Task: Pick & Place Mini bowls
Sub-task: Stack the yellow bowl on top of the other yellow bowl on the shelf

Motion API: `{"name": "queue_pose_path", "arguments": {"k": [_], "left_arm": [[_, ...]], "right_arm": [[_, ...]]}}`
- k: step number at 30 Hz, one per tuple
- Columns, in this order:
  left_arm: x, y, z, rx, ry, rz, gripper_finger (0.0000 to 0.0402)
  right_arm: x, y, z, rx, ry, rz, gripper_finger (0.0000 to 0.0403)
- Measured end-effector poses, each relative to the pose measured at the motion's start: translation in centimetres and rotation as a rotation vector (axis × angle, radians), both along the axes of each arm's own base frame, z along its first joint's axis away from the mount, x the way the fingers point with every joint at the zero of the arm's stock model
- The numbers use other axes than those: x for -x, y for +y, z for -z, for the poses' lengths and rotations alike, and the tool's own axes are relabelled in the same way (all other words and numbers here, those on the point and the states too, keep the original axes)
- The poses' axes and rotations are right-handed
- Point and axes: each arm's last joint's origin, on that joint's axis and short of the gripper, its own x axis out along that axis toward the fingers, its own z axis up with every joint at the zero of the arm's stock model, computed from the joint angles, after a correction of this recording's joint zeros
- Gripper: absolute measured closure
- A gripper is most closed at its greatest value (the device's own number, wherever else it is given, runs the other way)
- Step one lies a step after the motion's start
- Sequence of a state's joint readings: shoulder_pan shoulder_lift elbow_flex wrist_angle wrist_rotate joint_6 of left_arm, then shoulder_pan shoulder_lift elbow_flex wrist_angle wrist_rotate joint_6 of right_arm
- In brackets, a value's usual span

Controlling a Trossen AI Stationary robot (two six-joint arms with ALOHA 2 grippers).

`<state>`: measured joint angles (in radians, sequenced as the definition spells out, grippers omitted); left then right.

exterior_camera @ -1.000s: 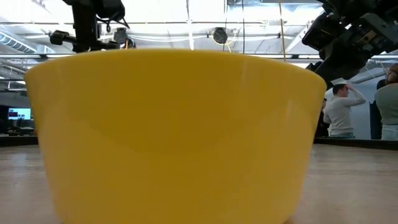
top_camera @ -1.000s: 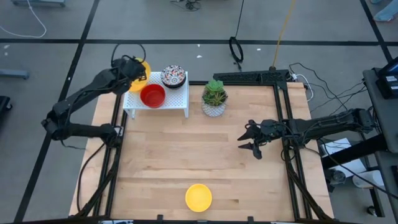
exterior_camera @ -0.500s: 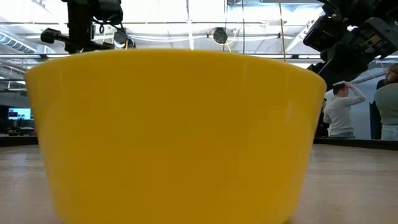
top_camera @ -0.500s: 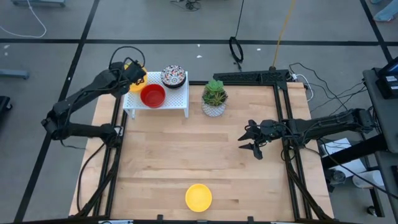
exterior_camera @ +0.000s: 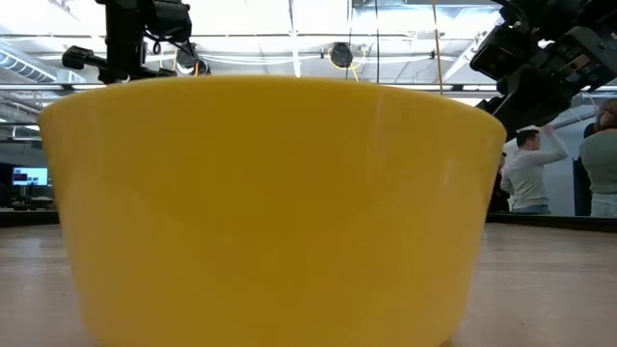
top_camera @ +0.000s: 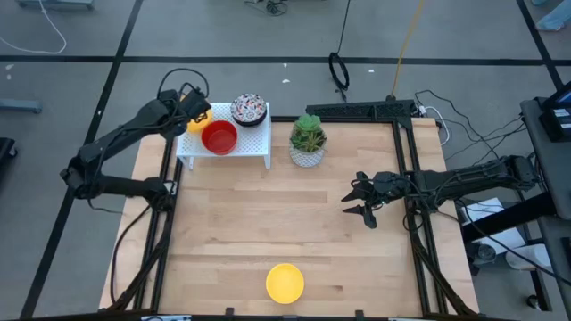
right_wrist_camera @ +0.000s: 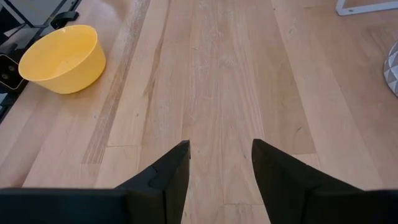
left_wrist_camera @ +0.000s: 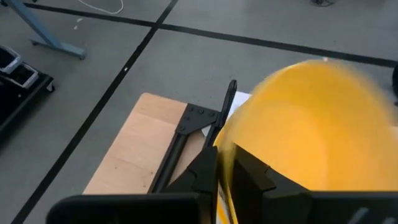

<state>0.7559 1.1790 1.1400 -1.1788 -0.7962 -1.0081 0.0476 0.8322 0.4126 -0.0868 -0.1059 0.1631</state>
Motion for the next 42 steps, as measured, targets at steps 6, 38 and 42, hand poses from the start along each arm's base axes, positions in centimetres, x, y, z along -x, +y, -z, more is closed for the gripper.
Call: {"name": "queue_pose_path", "arguments": {"k": [6,38,42], "left_arm": [[-0.7,0.6,0.8,0.027,0.006,-0.011,0.0365],[-10.4,-10.8,-2.5,0.01,-0.377,1.135,0.0364],[-13.6,-15.6,-0.4,0.136,-0.362,1.365,0.0364]], "right_arm": [[0.0,0.0,0.0,0.0,0.0,0.0,0.0243],[0.0,0.0,-0.1,-0.007,-0.007,0.004,0.0243],[0.0,0.0,-0.1,-0.007,-0.007,0.004,0.0243]]}}
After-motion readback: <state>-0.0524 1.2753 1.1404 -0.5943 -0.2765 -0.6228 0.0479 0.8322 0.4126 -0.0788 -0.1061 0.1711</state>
